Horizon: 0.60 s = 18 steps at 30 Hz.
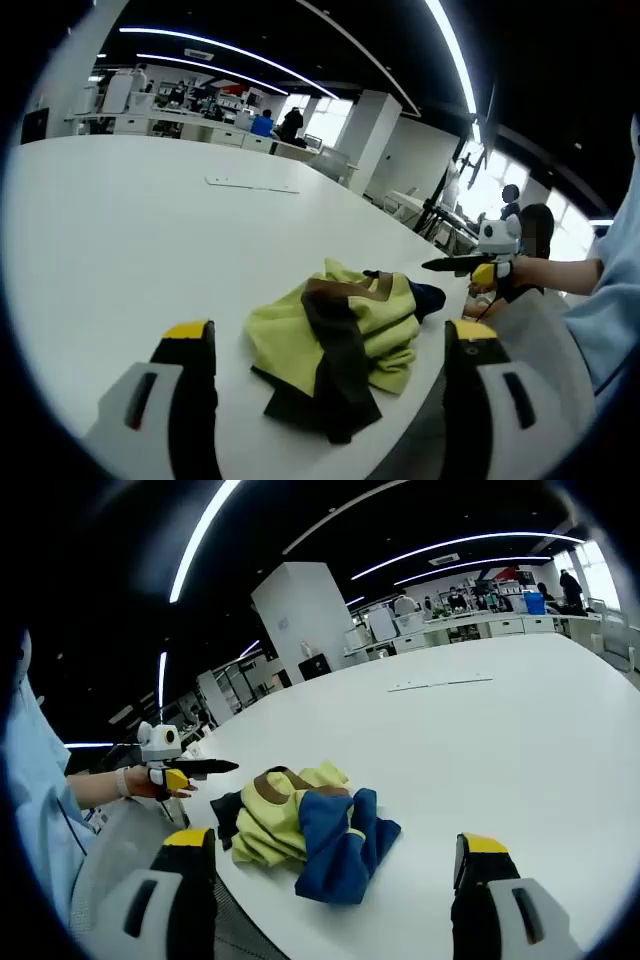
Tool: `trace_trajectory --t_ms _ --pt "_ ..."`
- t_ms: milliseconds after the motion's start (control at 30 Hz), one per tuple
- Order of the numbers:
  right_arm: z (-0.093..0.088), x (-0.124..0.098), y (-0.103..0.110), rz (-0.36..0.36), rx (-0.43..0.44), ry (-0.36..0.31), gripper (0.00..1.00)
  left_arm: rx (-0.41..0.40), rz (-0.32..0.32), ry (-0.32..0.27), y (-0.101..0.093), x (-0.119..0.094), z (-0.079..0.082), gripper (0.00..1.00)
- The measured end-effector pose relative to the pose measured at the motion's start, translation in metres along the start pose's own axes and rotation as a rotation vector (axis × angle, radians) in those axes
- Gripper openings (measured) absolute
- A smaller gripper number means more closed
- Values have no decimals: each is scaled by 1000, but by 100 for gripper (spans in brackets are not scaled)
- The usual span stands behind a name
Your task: Fold the garment on the visible template until the final outline fits inside the template.
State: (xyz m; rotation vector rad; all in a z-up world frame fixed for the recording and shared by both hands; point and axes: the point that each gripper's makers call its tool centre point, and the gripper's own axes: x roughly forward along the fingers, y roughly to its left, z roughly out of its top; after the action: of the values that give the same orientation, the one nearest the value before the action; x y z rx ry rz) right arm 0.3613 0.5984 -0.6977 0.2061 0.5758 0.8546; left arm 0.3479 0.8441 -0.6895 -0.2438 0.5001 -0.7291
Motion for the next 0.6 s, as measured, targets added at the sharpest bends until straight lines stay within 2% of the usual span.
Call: trace_trajectory --t_ms 600 --pt "3 -12 -8 -27 3 -5 100 -19 -3 7 1 0 -3 92"
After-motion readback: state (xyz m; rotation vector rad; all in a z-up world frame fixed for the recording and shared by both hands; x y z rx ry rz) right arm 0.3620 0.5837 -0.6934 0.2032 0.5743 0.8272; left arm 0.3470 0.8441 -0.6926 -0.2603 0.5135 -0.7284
